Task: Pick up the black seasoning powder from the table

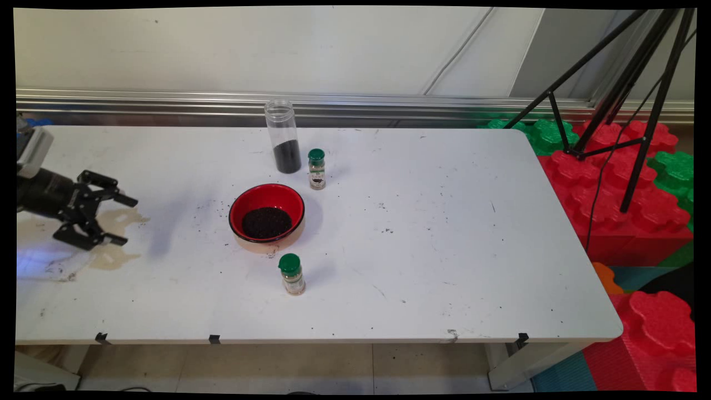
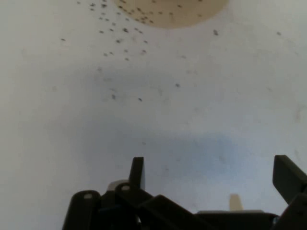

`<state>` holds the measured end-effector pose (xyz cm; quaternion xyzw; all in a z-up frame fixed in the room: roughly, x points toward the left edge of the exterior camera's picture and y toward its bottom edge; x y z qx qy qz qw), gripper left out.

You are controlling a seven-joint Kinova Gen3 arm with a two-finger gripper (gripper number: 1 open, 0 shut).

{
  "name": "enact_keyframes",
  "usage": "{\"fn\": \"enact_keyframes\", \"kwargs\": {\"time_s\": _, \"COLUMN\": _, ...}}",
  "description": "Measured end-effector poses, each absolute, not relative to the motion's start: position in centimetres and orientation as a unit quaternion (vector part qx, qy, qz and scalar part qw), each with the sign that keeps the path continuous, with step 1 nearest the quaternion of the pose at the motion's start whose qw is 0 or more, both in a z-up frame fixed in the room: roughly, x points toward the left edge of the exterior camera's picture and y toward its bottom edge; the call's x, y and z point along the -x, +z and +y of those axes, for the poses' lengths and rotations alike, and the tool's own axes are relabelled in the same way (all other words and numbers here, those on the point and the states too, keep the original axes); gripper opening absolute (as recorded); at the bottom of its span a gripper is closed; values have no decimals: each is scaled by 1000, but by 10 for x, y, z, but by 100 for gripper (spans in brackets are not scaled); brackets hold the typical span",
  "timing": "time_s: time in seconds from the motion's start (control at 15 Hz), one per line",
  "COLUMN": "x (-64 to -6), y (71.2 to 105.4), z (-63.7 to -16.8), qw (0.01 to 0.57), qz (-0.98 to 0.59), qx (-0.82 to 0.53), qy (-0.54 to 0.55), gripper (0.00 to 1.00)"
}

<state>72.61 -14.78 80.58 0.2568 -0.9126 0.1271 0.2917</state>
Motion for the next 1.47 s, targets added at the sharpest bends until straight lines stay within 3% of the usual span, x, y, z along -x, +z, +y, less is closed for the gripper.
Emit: {"fn": "enact_keyframes", "kwargs": {"time_s": 1.47, "x": -674, "y": 829, "z": -269, "qw": 261, "qz": -862, "qx": -359, "qy": 246, "gripper": 100}}
